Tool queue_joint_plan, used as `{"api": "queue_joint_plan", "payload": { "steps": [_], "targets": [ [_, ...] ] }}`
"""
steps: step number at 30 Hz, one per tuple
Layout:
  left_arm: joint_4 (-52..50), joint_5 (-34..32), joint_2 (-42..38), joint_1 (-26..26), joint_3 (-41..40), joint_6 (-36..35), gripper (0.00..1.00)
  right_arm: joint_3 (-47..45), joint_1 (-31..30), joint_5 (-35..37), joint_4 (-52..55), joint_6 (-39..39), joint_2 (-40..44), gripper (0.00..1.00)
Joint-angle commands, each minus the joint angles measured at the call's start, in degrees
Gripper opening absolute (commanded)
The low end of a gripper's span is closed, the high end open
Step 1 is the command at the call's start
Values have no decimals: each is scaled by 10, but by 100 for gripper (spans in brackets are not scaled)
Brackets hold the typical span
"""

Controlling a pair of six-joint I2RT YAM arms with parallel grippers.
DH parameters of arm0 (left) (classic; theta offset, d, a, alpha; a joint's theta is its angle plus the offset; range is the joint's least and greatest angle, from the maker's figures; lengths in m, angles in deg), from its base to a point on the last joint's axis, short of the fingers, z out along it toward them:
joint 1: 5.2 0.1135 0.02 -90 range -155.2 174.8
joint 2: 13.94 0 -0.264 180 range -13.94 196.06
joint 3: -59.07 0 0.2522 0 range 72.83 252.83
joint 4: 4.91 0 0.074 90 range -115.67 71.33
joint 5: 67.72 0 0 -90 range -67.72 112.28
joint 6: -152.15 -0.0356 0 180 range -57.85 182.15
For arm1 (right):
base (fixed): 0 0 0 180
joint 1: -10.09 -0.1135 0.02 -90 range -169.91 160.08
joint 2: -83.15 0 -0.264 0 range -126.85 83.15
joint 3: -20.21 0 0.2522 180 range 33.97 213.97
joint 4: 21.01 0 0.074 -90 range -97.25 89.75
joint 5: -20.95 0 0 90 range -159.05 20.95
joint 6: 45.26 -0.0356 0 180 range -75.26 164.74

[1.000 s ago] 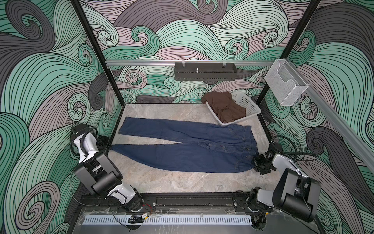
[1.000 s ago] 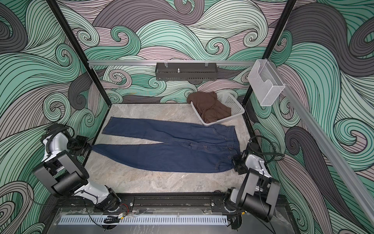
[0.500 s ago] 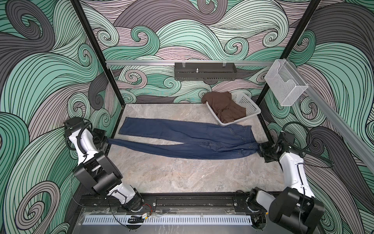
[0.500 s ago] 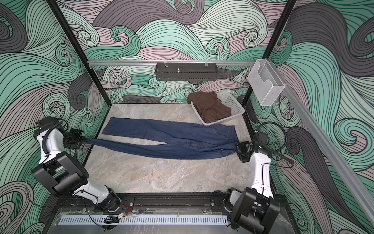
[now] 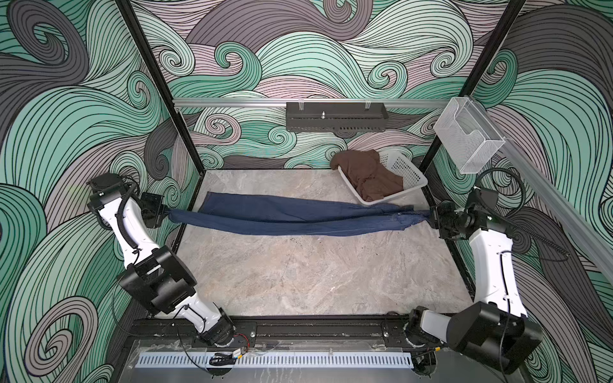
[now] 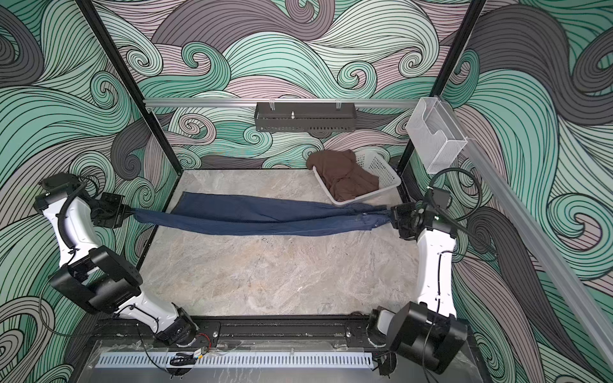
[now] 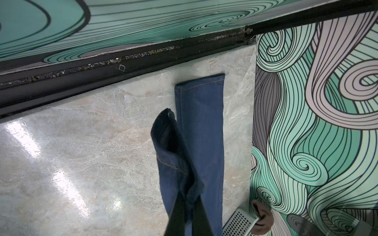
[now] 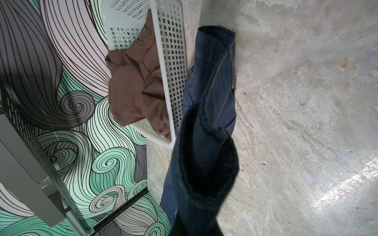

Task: Fold and stack the trousers
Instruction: Flatten out the trousers at the center of the table.

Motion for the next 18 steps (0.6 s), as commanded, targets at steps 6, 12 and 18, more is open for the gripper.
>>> {"api": "queue_joint_plan", "payload": {
  "steps": [6, 12, 18],
  "targets": [
    [-29, -57, -96, 59, -133, -54, 0, -176, 39, 58, 73, 63, 110, 0],
    [-25, -161, -170, 68, -213, -56, 0, -242, 58, 158, 106, 98, 177, 0],
    [-24, -211, -183, 75, -231, -62, 0, -257, 67, 213, 123, 131, 188, 0]
  ]
}}
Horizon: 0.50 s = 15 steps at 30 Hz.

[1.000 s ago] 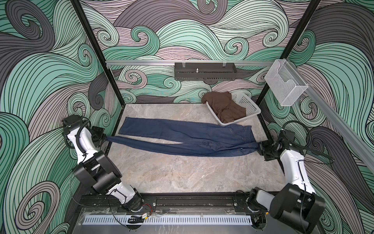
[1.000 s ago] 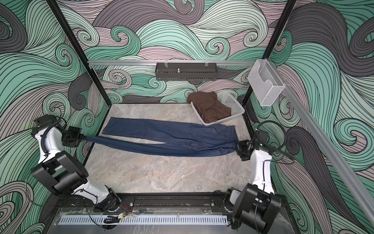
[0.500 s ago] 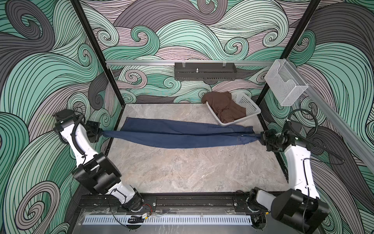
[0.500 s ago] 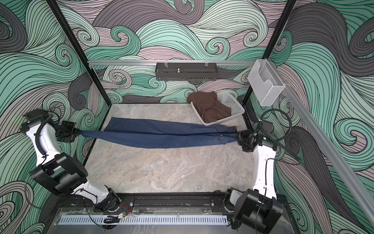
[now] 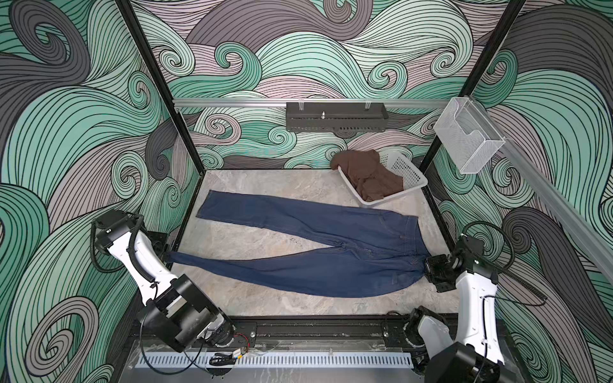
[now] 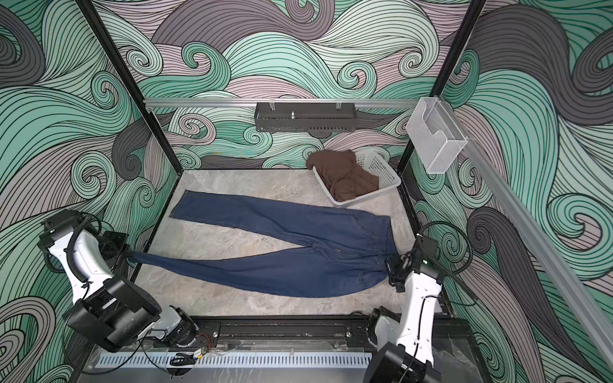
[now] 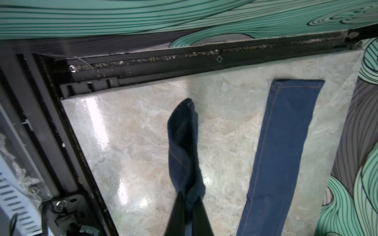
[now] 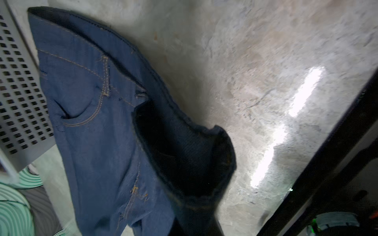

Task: Fold and stack the trousers
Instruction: Flatten out the trousers at the center of the table.

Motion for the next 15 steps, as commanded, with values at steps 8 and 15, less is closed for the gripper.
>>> {"api": "queue_joint_plan", "payload": {
  "steps": [8, 15],
  "targets": [
    [-8, -70, -7, 10, -18, -21, 0, -26, 6, 74, 21, 49, 13, 6],
    [-24, -22, -6, 18, -17, -29, 43, -14, 7, 29, 33, 38, 22, 65]
  ]
}}
